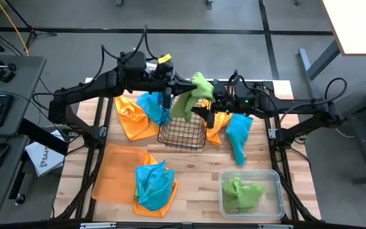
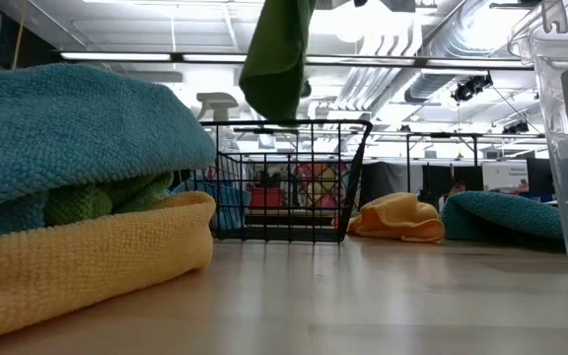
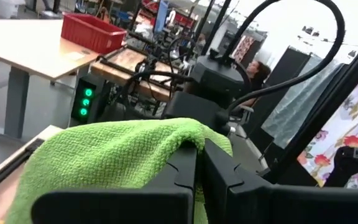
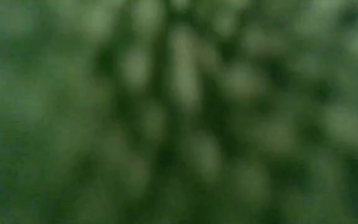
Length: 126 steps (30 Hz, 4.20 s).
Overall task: Sort microfiber towel by color & place in baskets
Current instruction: Put the top green microfiber towel into the transparent bin
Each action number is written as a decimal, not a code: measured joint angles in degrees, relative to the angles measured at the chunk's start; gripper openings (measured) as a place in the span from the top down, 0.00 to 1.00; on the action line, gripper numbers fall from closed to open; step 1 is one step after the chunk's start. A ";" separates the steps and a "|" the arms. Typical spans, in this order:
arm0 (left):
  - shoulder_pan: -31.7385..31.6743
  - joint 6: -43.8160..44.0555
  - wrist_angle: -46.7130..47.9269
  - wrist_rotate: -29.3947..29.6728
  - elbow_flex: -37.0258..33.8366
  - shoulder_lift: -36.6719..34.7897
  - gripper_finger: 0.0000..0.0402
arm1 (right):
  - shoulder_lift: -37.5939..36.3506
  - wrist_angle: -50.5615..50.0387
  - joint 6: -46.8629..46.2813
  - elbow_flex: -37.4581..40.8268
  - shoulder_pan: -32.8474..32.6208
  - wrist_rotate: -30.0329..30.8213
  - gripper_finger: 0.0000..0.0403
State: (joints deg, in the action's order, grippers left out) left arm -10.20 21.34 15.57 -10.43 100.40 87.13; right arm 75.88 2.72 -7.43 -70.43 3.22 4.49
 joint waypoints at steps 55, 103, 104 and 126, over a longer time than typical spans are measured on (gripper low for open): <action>-0.05 -2.10 -12.81 -26.84 -0.07 -2.60 1.00 | -3.21 7.84 6.26 -0.02 -1.86 -7.92 0.23; -6.91 2.36 -14.98 -31.69 -0.07 2.68 0.56 | -3.74 1.05 -1.48 -0.02 -1.58 -17.82 0.99; -7.74 2.47 -11.26 -33.86 -0.04 1.83 0.53 | -4.92 -1.98 -1.04 -0.02 -1.00 -17.53 0.99; -12.84 1.13 4.58 -27.66 -29.00 -12.33 0.47 | -19.87 -34.80 -32.11 0.00 -28.84 -9.61 1.00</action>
State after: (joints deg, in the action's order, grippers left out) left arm -23.05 22.48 20.15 -38.09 71.40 74.80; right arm 56.00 -32.08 -39.54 -70.43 -25.61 -5.11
